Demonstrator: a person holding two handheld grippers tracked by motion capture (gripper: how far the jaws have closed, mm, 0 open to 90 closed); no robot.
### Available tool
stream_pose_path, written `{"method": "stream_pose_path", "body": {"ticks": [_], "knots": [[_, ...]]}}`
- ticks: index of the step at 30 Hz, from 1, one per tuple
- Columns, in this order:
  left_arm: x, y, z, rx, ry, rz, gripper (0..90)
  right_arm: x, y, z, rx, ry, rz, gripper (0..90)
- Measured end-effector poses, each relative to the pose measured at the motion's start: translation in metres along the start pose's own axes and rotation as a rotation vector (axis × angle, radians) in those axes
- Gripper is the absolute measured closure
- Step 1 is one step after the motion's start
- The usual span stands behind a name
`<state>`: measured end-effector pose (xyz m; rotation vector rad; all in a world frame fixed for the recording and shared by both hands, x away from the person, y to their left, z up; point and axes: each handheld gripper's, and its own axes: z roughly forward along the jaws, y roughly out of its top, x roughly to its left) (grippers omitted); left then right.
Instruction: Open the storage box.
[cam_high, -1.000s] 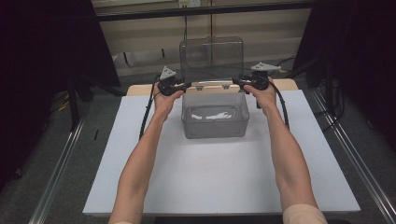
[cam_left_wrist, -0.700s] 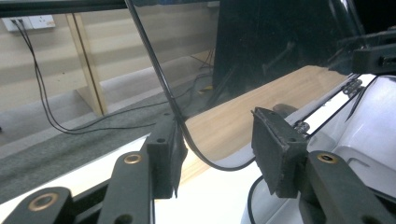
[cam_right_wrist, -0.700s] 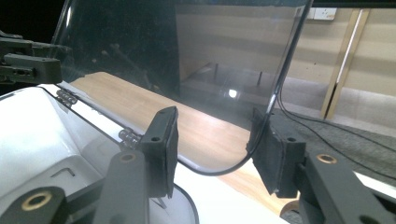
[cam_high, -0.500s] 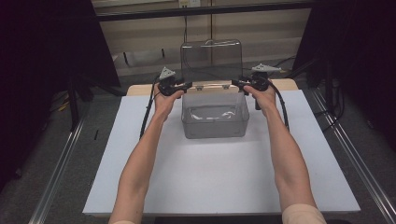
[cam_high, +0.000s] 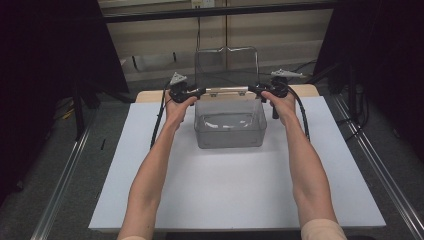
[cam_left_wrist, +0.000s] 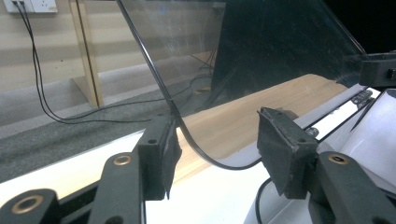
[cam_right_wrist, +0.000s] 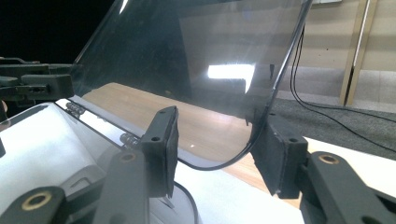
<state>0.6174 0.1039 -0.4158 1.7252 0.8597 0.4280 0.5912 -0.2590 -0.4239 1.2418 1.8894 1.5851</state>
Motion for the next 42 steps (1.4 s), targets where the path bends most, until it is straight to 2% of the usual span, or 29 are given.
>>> {"method": "stream_pose_path", "body": {"ticks": [9, 12, 20, 23, 25, 26, 27, 29, 30, 31, 33, 34, 37, 39, 42], "knots": [[0.0004, -0.0007, 0.0003, -0.002, -0.001, -0.010, 47.6, 0.0005, 0.0006, 0.0000, 0.005, -0.010, 0.002, 51.4], [-0.0021, -0.0004, 0.0013, 0.001, 0.020, -0.015, 47.4, 0.0007, 0.0005, -0.0001, 0.005, -0.016, 0.007, 51.2], [-0.0018, -0.0010, 0.0015, 0.003, 0.022, -0.025, 46.3, 0.0016, 0.0003, -0.0008, 0.009, -0.029, 0.027, 51.3], [-0.0018, -0.0017, 0.0022, -0.001, 0.037, -0.026, 42.8, 0.0012, 0.0000, -0.0011, 0.013, -0.041, 0.046, 47.8], [-0.0015, -0.0020, 0.0020, 0.005, 0.031, -0.022, 43.3, -0.0008, -0.0013, -0.0015, 0.012, -0.040, 0.087, 44.7], [-0.0021, -0.0023, 0.0024, 0.009, 0.034, -0.018, 43.3, -0.0012, -0.0024, -0.0016, 0.008, -0.056, 0.071, 45.3], [-0.0024, -0.0029, 0.0030, 0.013, 0.016, -0.011, 43.7, -0.0010, -0.0023, -0.0016, 0.010, -0.057, 0.065, 45.1], [-0.0040, -0.0031, 0.0039, 0.012, 0.014, -0.002, 50.3, -0.0004, -0.0019, -0.0013, 0.019, -0.062, 0.050, 47.8], [-0.0031, -0.0029, 0.0030, 0.014, 0.016, 0.000, 50.3, 0.0010, -0.0015, -0.0003, 0.023, -0.016, 0.046, 55.3], [-0.0015, -0.0042, 0.0028, 0.014, 0.019, -0.019, 45.3, 0.0049, -0.0008, 0.0013, 0.039, -0.044, -0.004, 51.7], [-0.0031, -0.0036, 0.0015, 0.014, 0.023, -0.006, 43.9, 0.0025, -0.0015, -0.0003, 0.043, -0.060, 0.015, 44.3], [-0.0036, -0.0033, 0.0012, 0.015, 0.021, 0.000, 43.8, 0.0021, -0.0020, -0.0010, 0.039, -0.060, 0.024, 43.5], [-0.0027, -0.0041, 0.0013, 0.012, 0.034, -0.015, 40.3, 0.0044, -0.0031, -0.0014, 0.027, -0.072, 0.008, 43.3], [-0.0019, -0.0050, 0.0004, 0.010, 0.035, -0.026, 38.7, 0.0050, -0.0014, -0.0026, 0.028, -0.089, -0.005, 38.4], [-0.0008, -0.0043, -0.0020, 0.017, 0.044, -0.033, 29.6, 0.0059, -0.0002, -0.0046, 0.028, -0.099, -0.018, 36.8]]}}
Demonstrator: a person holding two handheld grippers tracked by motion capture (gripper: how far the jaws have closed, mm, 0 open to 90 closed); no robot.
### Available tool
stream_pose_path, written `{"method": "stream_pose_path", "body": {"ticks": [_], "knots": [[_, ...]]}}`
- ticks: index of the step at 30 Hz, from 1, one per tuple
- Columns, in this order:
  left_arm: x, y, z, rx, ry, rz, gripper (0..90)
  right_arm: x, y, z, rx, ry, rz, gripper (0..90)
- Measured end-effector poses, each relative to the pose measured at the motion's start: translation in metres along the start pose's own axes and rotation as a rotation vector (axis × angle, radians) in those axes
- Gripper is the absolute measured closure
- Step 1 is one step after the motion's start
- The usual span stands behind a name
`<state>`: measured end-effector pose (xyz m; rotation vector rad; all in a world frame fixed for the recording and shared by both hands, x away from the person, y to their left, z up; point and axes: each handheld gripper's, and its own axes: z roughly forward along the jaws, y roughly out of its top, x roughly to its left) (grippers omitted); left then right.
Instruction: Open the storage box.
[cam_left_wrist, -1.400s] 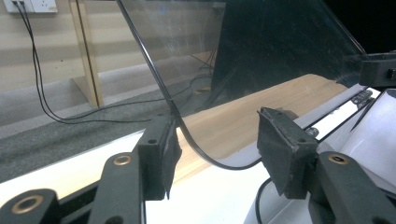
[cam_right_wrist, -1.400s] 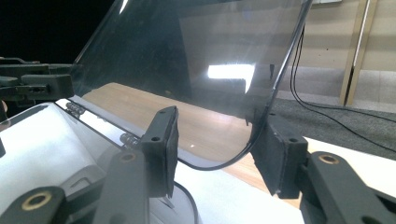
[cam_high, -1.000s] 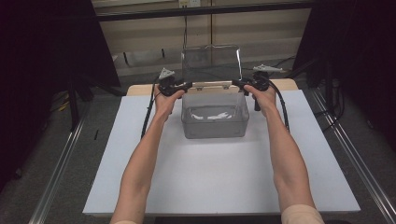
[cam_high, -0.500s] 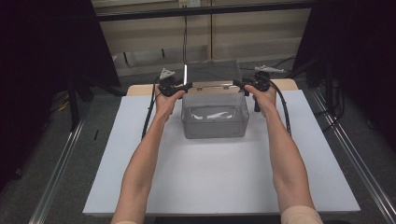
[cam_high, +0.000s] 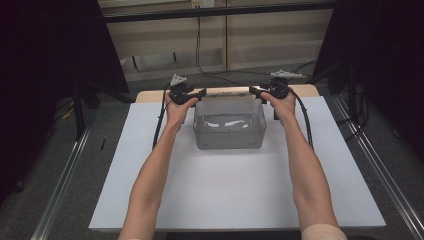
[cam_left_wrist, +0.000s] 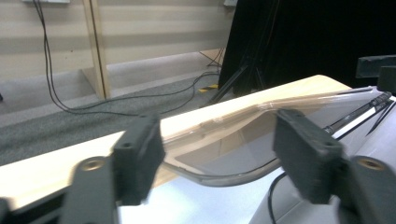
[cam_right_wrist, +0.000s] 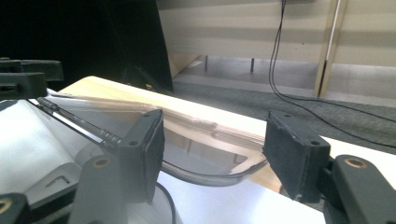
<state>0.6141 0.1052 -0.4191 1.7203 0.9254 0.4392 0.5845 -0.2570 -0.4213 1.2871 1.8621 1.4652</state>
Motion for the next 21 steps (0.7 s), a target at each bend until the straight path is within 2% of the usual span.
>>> {"method": "stream_pose_path", "body": {"ticks": [6, 8, 11, 15, 18, 21], "knots": [[-0.003, 0.003, -0.006, 0.017, 0.009, 0.021, 21.6, 0.001, 0.000, -0.009, -0.029, -0.028, -0.016, 28.1], [-0.007, 0.004, -0.009, 0.021, 0.032, 0.028, 17.7, 0.002, -0.001, -0.013, -0.038, -0.044, -0.016, 24.7], [-0.012, 0.006, -0.015, 0.002, 0.028, 0.048, 16.1, 0.005, 0.000, -0.020, -0.061, -0.049, -0.019, 23.1], [-0.021, 0.008, -0.020, -0.014, 0.023, 0.048, 11.3, 0.009, 0.003, -0.030, -0.080, -0.062, -0.037, 17.9], [-0.028, 0.005, -0.020, -0.007, 0.036, 0.055, 9.4, 0.012, 0.004, -0.035, -0.099, -0.070, -0.042, 15.5], [-0.035, 0.004, -0.023, -0.005, 0.017, 0.061, 7.9, 0.018, 0.005, -0.039, -0.113, -0.067, -0.046, 11.8]]}}
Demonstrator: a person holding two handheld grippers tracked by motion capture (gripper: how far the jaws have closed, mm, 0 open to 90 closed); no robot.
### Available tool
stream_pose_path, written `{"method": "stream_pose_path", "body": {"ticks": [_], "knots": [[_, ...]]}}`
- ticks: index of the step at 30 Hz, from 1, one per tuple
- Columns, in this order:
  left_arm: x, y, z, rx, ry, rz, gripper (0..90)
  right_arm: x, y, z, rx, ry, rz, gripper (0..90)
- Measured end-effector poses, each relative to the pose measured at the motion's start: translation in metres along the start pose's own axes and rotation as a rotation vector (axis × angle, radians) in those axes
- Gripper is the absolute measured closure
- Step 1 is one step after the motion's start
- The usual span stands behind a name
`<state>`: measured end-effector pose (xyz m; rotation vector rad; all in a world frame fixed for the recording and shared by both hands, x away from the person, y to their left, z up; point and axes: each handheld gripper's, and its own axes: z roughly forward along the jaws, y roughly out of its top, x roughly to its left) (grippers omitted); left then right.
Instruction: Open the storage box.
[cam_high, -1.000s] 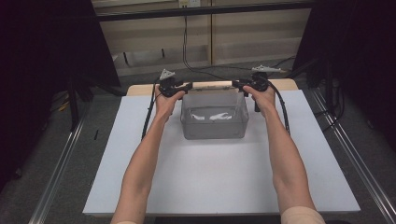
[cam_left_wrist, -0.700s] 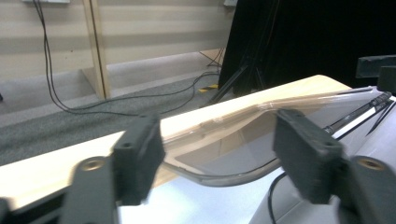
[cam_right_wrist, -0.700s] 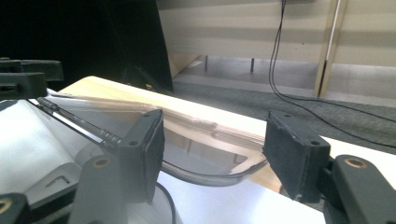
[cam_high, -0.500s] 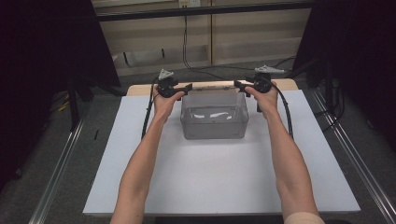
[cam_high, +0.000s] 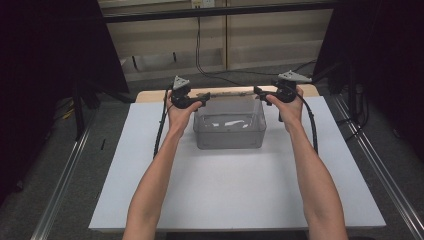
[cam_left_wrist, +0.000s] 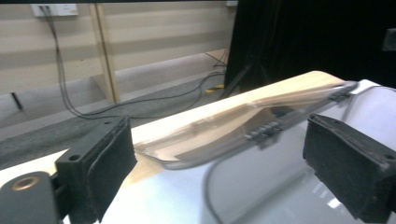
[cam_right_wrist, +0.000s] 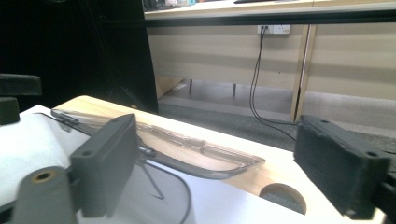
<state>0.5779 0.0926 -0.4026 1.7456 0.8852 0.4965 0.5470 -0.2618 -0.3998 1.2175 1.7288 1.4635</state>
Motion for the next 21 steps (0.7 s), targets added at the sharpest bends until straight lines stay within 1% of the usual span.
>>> {"method": "stream_pose_path", "body": {"ticks": [1, 2, 3, 4, 5, 6, 7, 8, 9, 10, 11, 12, 13, 14, 15, 16, 18, 19, 20, 21], "knots": [[0.000, 0.000, 0.000, 0.000, 0.000, 0.000, 7.9, 0.002, 0.001, -0.002, -0.005, -0.001, -0.005, 11.1], [-0.002, 0.000, -0.004, -0.011, 0.003, 0.012, 7.3, 0.003, 0.001, -0.004, -0.018, -0.005, -0.005, 9.2], [-0.002, 0.000, -0.004, -0.011, 0.003, 0.012, 6.9, 0.004, 0.002, -0.007, -0.024, -0.004, 0.002, 7.3], [-0.004, 0.000, -0.009, -0.038, 0.011, -0.010, 6.0, 0.005, 0.003, -0.009, -0.033, -0.004, 0.011, 5.5], [-0.004, -0.001, -0.011, -0.053, 0.002, -0.027, 5.9, 0.007, 0.003, -0.011, -0.038, -0.008, 0.018, 3.8], [-0.004, -0.002, -0.014, -0.056, -0.005, -0.024, 5.6, 0.009, 0.004, -0.013, -0.035, -0.011, 0.012, 2.4], [-0.004, -0.002, -0.014, -0.056, -0.005, -0.024, 4.2, 0.009, 0.004, -0.013, -0.035, -0.011, 0.012, 2.4], [-0.004, -0.005, -0.018, -0.060, -0.007, -0.017, 3.9, 0.015, 0.005, -0.017, -0.030, -0.021, -0.030, 2.1], [-0.004, -0.006, -0.020, -0.064, -0.011, -0.014, 3.8, 0.017, 0.005, -0.019, -0.035, -0.020, -0.040, 2.1], [-0.004, -0.006, -0.020, -0.064, -0.011, -0.014, 3.3, 0.018, 0.006, -0.021, -0.046, -0.022, -0.038, 2.1], [-0.005, -0.009, -0.025, -0.064, -0.007, -0.020, 3.3, 0.020, 0.006, -0.023, -0.051, -0.025, -0.034, 2.1], [-0.005, -0.010, -0.028, -0.067, -0.013, -0.009, 3.3, 0.022, 0.006, -0.025, -0.060, -0.028, -0.037, 2.1], [-0.005, -0.011, -0.031, -0.079, -0.024, -0.006, 3.3, 0.023, 0.006, -0.028, -0.062, -0.033, -0.041, 2.0], [-0.005, -0.012, -0.035, -0.093, -0.022, -0.009, 3.3, 0.024, 0.005, -0.030, -0.062, -0.031, -0.043, 2.2], [-0.005, -0.012, -0.035, -0.093, -0.022, -0.009, 3.2, 0.025, 0.004, -0.032, -0.057, -0.032, -0.053, 2.6], [-0.005, -0.014, -0.041, -0.109, -0.017, -0.012, 3.2, 0.026, 0.004, -0.035, -0.053, -0.040, -0.058, 2.7], [-0.006, -0.017, -0.047, -0.116, -0.011, -0.023, 2.7, 0.027, 0.002, -0.040, -0.061, -0.049, -0.061, 2.7], [-0.006, -0.018, -0.051, -0.118, 0.003, -0.022, 2.2, 0.027, 0.001, -0.043, -0.066, -0.054, -0.056, 2.6], [-0.006, -0.018, -0.051, -0.118, 0.003, -0.022, 2.1, 0.028, 0.000, -0.046, -0.068, -0.055, -0.051, 2.3], [-0.006, -0.018, -0.054, -0.132, 0.008, -0.016, 2.1, 0.028, -0.002, -0.048, -0.068, -0.058, -0.056, 1.5]]}}
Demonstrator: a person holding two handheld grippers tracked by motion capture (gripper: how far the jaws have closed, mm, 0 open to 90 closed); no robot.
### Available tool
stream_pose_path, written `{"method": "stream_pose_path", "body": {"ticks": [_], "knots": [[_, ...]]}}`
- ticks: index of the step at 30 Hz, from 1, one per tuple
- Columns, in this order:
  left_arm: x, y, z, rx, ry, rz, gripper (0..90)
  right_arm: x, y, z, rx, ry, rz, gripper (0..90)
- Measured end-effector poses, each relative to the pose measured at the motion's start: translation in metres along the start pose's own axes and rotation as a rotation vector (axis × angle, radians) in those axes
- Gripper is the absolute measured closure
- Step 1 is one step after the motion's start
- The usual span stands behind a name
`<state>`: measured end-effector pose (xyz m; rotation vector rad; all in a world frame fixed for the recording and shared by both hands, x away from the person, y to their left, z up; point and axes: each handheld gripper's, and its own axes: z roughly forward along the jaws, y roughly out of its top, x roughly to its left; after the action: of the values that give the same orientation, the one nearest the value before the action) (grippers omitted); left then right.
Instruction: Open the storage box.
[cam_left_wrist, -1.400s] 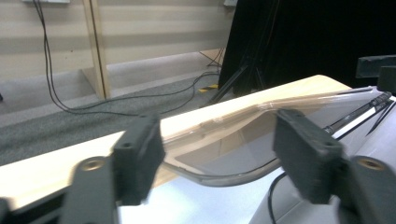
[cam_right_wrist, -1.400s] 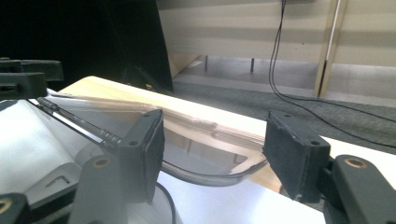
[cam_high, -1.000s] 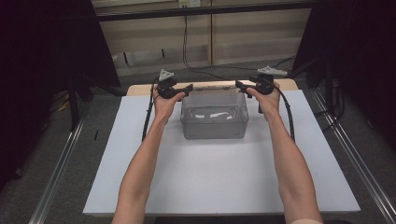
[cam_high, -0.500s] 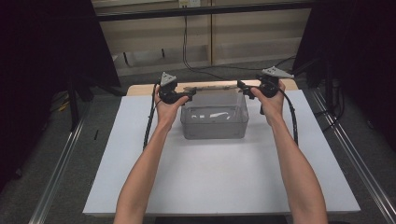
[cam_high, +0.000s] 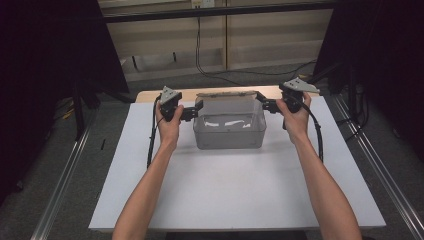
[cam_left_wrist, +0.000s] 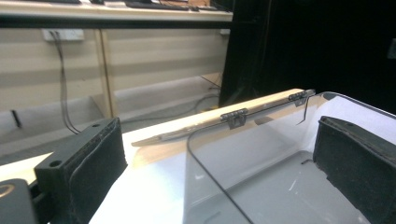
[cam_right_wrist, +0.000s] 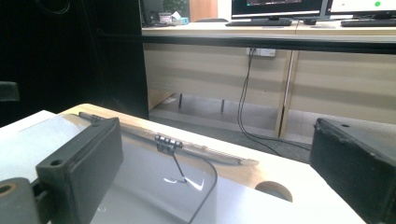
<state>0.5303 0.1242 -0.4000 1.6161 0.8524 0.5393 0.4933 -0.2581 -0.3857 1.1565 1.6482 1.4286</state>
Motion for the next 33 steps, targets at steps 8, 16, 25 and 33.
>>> {"method": "stream_pose_path", "body": {"ticks": [8, 16, 25, 33], "knots": [[-0.005, 0.004, -0.027, -0.040, -0.007, -0.002, 1.5, 0.008, -0.005, -0.017, -0.018, -0.032, -0.019, 0.6], [-0.011, -0.002, -0.044, -0.070, -0.001, 0.007, 1.0, 0.016, -0.005, -0.034, -0.047, -0.045, -0.051, 1.1], [-0.019, -0.001, -0.065, -0.079, 0.016, 0.023, 3.6, 0.018, -0.009, -0.050, -0.039, -0.069, -0.073, 0.8], [-0.026, -0.005, -0.088, -0.091, 0.045, 0.061, 3.6, 0.021, -0.013, -0.074, -0.050, -0.081, -0.059, 0.0]]}}
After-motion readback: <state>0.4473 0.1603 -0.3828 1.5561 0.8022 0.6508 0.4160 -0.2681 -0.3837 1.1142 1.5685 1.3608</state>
